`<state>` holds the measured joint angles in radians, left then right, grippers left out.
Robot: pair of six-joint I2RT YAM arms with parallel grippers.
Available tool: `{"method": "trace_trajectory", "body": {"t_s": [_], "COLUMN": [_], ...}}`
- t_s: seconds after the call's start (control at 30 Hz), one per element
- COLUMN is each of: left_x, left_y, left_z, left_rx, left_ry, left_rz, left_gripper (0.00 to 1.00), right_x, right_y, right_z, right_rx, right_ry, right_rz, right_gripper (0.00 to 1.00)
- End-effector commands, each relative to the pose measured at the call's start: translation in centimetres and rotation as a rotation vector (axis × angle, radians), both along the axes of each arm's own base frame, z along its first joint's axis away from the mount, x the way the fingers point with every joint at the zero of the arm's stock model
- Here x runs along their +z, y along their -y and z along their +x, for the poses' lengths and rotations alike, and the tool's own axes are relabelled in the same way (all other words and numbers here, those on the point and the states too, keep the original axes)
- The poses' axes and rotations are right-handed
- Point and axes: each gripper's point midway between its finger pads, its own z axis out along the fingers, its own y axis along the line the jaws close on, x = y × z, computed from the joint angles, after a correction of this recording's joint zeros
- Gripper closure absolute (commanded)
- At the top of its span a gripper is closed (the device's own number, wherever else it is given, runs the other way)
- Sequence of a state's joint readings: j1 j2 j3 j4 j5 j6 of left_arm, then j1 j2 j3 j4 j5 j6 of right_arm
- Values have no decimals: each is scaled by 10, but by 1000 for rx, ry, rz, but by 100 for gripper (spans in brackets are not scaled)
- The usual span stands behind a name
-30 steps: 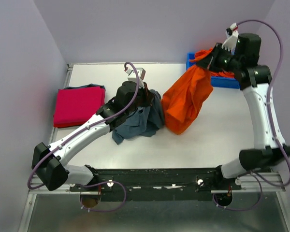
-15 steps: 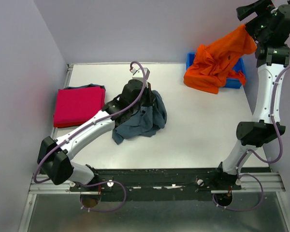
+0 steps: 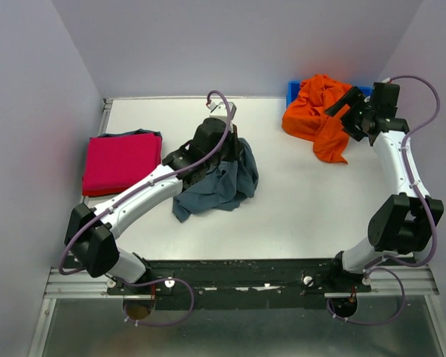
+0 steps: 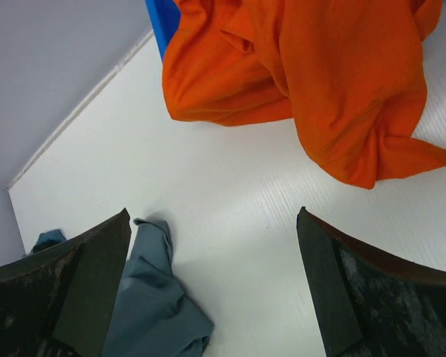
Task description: Fold and stack the t-shirts
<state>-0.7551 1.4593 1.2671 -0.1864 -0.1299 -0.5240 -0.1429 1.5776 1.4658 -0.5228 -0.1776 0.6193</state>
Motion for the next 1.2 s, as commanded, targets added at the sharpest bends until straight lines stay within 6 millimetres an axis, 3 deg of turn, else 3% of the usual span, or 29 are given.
{"method": "trace_trajectory", "body": {"t_s": [0.0,0.17,0.33,0.5,0.57,0.63,0.7,0.73,0.77,0.8,0.83,0.87,0.9,0.93,1.0,1.07,1.17], "left_x": [1,-6,-9,7,23,57,119,167,205,214,265,295,317,325,334,315,250], "left_y": [6,10,27,66,88,104,116,116,111,108,89,66,43,21,-32,-79,-119], "left_z": [-5,-7,-8,-20,-25,-25,-25,-27,-28,-24,-28,-29,-32,-25,-18,0,25], "left_rx": [-33,-49,-99,-198,-255,-282,-294,-294,-282,-261,-213,-154,-105,-56,36,153,294], "left_ry": [-10,-29,-33,2,26,77,161,225,274,289,378,429,461,469,460,421,312], "left_rz": [-9,-9,14,33,45,57,21,-29,-63,-55,-127,-169,-210,-238,-321,-332,-237], "left_gripper": [100,100,100,100,100,100,100,100,100,100,100,100,100,100,100,100,100], "right_x": [22,-25,-51,-70,-67,-63,-56,-52,-50,-48,-44,-42,-40,-38,-34,-33,-34], "right_y": [5,23,-13,-31,-29,-25,-21,-19,-18,-19,-18,-20,-22,-25,-30,-32,-35], "right_z": [0,-17,-37,-68,-74,-78,-82,-84,-85,-85,-85,-85,-85,-85,-86,-87,-89], "right_rx": [16,-117,12,69,62,45,17,5,1,2,3,11,24,42,76,89,103], "right_ry": [45,-95,-33,-4,13,28,44,49,54,64,74,77,81,83,94,97,97], "right_rz": [-63,-79,0,37,19,-2,-14,-20,-25,-24,-26,-24,-20,-16,-11,-8,-2], "right_gripper": [0,0,0,0,0,0,0,0,0,0,0,0,0,0,0,0,0]}}
